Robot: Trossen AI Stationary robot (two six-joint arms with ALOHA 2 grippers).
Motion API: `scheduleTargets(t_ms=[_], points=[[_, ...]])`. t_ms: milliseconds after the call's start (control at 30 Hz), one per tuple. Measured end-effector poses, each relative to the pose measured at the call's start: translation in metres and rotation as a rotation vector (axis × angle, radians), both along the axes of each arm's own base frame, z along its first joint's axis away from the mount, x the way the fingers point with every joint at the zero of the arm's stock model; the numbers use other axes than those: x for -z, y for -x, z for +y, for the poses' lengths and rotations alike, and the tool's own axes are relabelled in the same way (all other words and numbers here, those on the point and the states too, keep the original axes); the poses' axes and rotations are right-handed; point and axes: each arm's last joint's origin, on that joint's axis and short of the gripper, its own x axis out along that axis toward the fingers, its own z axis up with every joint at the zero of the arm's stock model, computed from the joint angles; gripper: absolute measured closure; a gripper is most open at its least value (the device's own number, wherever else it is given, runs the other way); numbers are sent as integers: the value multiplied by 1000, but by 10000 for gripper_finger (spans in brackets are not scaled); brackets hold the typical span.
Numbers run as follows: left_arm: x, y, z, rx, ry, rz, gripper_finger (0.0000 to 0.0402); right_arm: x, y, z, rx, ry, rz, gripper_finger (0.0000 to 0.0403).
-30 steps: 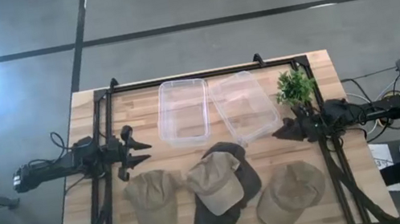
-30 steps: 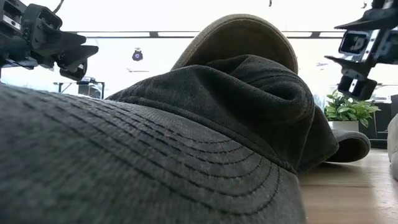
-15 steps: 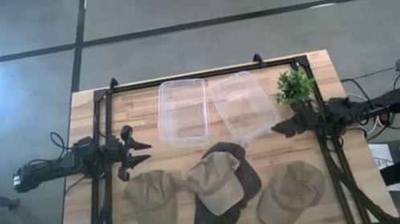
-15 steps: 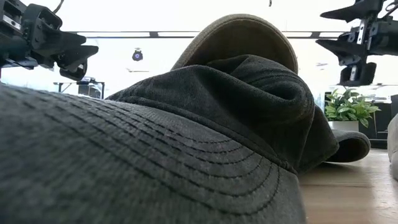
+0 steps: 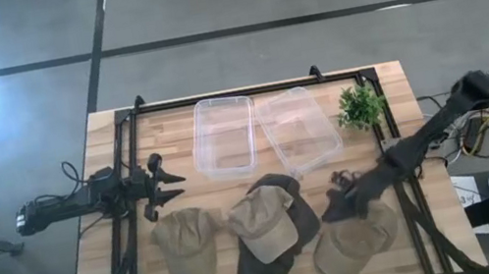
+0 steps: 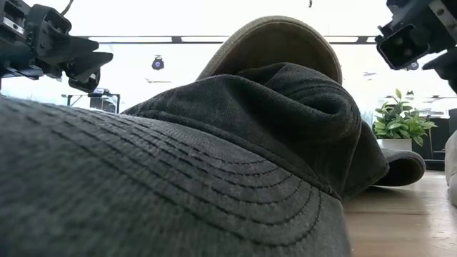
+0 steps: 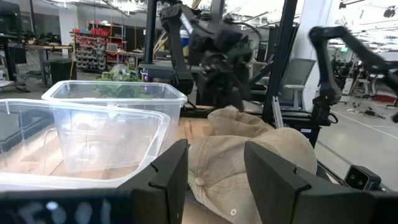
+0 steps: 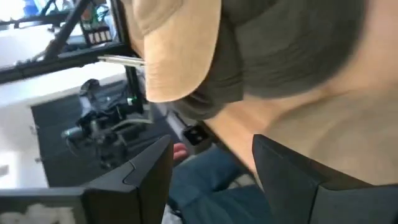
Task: Pick & Place hat
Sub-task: Put the middle brown cap into the right transparent bin
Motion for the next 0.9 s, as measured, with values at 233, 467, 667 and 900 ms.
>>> scheduleTargets(t_ms=[233, 467, 667, 900], points=[[0, 0, 0, 0, 0, 0, 250, 0, -58, 44, 99, -29, -63, 188], [0, 0, 0, 0, 0, 0, 250, 10, -98, 70, 116, -26, -26, 188], [0, 0, 0, 0, 0, 0, 250, 15, -113, 74, 265, 14, -52, 188], [0, 0, 0, 0, 0, 0, 250, 20, -112, 67, 462, 68, -41, 189]])
